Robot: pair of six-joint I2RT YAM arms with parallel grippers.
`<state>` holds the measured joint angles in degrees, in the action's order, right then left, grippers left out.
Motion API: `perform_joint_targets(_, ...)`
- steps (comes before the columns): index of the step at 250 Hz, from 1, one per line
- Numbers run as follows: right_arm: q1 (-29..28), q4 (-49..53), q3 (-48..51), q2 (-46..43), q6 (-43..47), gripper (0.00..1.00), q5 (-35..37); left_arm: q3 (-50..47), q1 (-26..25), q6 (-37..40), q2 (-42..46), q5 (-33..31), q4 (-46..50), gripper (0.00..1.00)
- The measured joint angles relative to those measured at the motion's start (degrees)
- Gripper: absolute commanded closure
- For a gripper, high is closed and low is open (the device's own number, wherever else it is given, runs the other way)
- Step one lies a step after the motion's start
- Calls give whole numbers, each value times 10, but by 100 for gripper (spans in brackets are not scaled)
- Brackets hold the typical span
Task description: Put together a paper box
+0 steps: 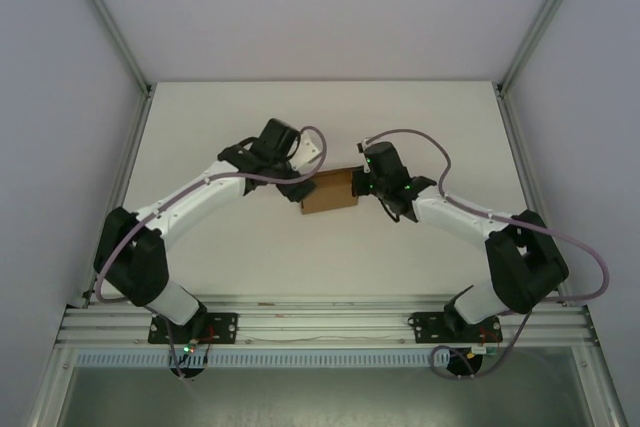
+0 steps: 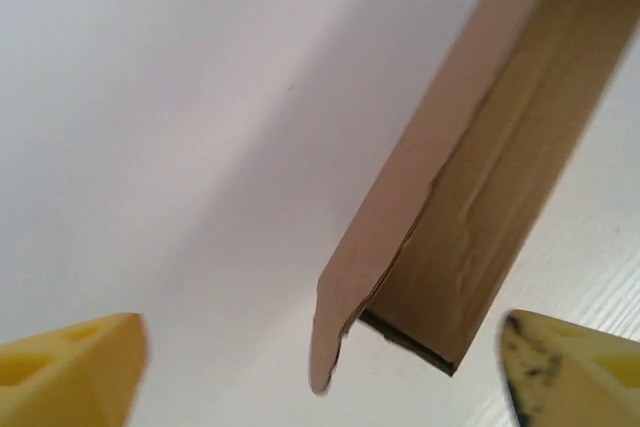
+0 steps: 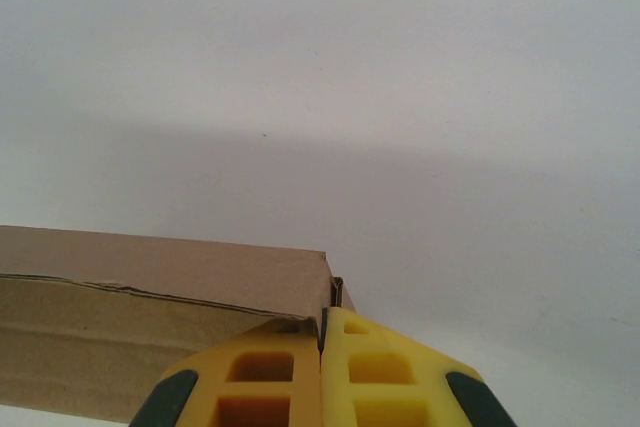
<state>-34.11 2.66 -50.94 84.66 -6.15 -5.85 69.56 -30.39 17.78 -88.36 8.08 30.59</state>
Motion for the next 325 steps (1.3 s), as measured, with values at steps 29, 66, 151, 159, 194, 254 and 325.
perform_joint_targets(29, -3, 12, -6, 0, -9, 100, 3, -16, 18, -58, -3, 9, -9, 35)
perform_joint_targets(66, -9, 23, -11, 0, -14, 100, 5, -17, 32, -93, -16, 31, -17, 56)
perform_joint_targets(151, -22, 46, -29, 11, -24, 100, 29, -6, 31, -125, -39, 68, -8, 82)
perform_joint_targets(159, -28, 49, -31, 13, -24, 100, 40, -3, 31, -130, -39, 70, -3, 82)
perform_joint_targets(194, -61, 66, -35, 14, -24, 100, 104, 6, 31, -163, -39, 76, 5, 82)
perform_joint_targets(254, -95, 77, -34, 14, -24, 100, 170, 8, 31, -216, -39, 76, 21, 87)
perform_joint_targets(325, -138, 29, 3, 14, -6, 100, 260, 22, 31, -301, -39, 87, 52, 97)
